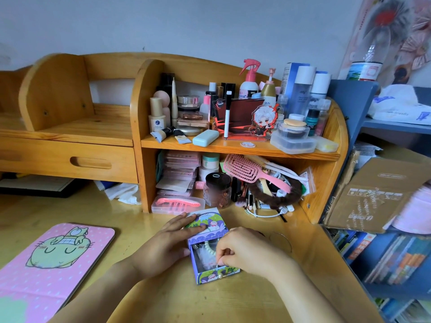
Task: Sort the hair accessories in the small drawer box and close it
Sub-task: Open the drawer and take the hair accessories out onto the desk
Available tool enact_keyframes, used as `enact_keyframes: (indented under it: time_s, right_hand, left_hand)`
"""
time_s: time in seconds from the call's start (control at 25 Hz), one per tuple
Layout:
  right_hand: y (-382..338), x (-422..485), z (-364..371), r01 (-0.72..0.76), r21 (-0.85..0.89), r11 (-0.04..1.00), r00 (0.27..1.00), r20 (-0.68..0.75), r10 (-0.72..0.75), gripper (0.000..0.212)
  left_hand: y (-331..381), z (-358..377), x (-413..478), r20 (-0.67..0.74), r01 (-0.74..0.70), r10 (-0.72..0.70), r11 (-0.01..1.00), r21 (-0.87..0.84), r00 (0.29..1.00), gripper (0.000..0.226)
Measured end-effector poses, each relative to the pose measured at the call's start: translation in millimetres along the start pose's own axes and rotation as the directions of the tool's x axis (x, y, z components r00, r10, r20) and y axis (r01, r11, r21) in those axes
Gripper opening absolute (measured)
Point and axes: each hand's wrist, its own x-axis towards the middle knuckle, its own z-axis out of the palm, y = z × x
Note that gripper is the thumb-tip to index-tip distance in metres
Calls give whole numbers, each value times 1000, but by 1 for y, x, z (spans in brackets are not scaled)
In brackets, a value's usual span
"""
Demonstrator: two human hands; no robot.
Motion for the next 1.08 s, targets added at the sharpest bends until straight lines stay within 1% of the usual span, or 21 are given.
enact_keyframes:
  time_s: [0.16,0.32,0.44,0.52,0.72,0.8,0.88,0.96,1.08]
  right_hand:
    - [0,-1,0,-25,4,1000,999,26,25,7]
    - [-1,1,-1,-22,-34,999,1000,22,22,10]
    - [-2,2,-3,-64,5,998,998,20,64,6]
    - [-4,1,-5,-64,42,997,998,31,63,7]
    - [-2,-5,1,-37,51,998,993,117,31,28]
    - [1,-6,4,-39,77,996,993,111,30,36]
    - [1,-7,5,-49,111,993,995,92,39,39]
    - [0,-9,5,-62,148,987,996,69,52,37]
    - [-2,-13,5,-49,233,971,999,11,48,27]
  left_hand:
    - [-1,0,0,0,-3,3,1000,0,1000,61]
    - [-2,1,0,-3,-6,6,1000,0,1000,63]
    - [-2,1,1,-7,-8,8,1000,-3,1000,63]
    - [-1,1,0,-9,-9,9,1000,-10,1000,62]
    - [-2,1,0,-4,-10,10,1000,0,1000,60]
    - [-1,1,0,0,-5,5,1000,-6,1000,61]
    - [-1,0,0,-4,-8,8,1000,-11,1000,61]
    - [-1,1,0,-6,-10,10,1000,-9,1000,61]
    - [-2,1,0,-5,-13,13,1000,-3,1000,63]
